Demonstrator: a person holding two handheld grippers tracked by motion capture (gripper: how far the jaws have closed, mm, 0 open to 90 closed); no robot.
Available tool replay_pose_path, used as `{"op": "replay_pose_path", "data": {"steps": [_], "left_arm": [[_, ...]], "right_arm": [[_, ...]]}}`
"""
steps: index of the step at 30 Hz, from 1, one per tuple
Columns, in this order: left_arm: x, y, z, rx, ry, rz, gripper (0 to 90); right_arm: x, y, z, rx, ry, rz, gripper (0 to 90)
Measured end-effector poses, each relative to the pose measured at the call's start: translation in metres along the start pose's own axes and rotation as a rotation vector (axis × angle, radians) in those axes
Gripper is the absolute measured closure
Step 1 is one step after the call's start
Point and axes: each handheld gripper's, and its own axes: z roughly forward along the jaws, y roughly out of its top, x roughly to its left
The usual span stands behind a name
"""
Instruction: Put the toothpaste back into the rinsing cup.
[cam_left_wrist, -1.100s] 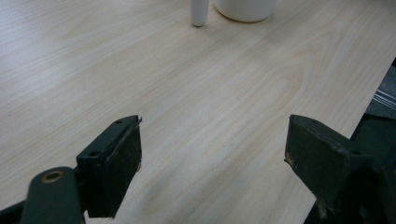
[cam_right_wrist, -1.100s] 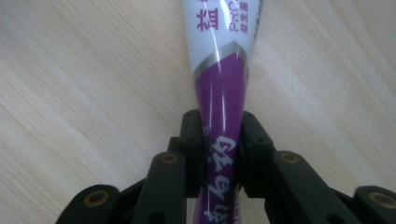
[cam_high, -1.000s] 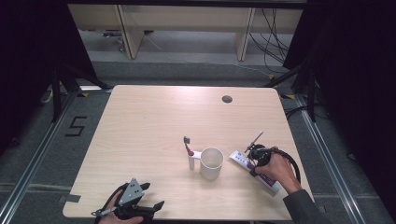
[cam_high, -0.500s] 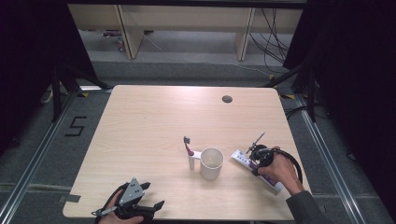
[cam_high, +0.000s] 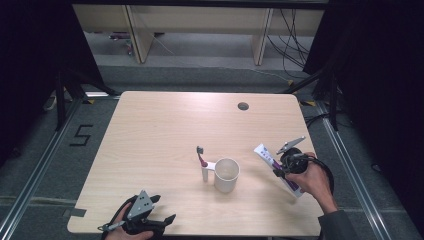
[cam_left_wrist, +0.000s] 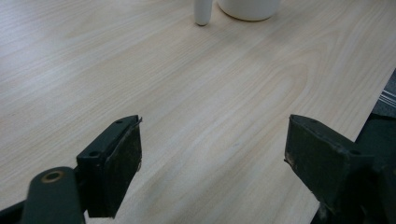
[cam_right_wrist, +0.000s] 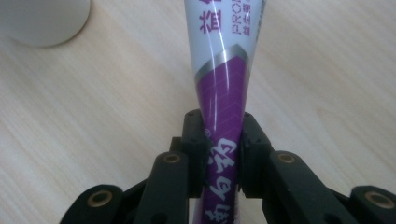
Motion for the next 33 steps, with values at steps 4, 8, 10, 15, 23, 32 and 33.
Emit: {"op": "replay_pose_path", "data": {"steps": [4, 8, 10, 15, 23, 32, 33], "left_arm": [[0.000, 0.000, 0.000, 0.006, 0.003, 0.007, 18.4], [0.001, 0.001, 0.002, 0.000, 0.002, 0.008, 18.4], [0.000, 0.000, 0.002, 0.000, 0.001, 0.010, 18.4], [0.000, 0.000, 0.001, 0.003, 0.003, 0.005, 18.4], [0.002, 0.001, 0.000, 0.014, 0.008, 0.024, 18.4], [0.000, 0.001, 0.001, -0.008, 0.002, -0.001, 18.4], [0.002, 0.001, 0.000, 0.012, 0.009, 0.023, 18.4]], "right_arm": [[-0.001, 0.000, -0.005, -0.079, -0.010, 0.037, 76.4], [-0.005, 0.001, -0.013, -0.174, -0.005, 0.006, 76.5], [-0.005, 0.002, -0.011, -0.230, -0.014, 0.021, 76.5], [0.000, 0.009, -0.021, -0.348, -0.036, 0.021, 76.4], [0.008, 0.019, -0.033, -0.456, 0.016, 0.031, 76.5], [0.024, 0.032, -0.040, -0.600, 0.065, 0.019, 76.5], [0.025, 0.034, -0.041, -0.616, 0.067, -0.001, 76.5]]}}
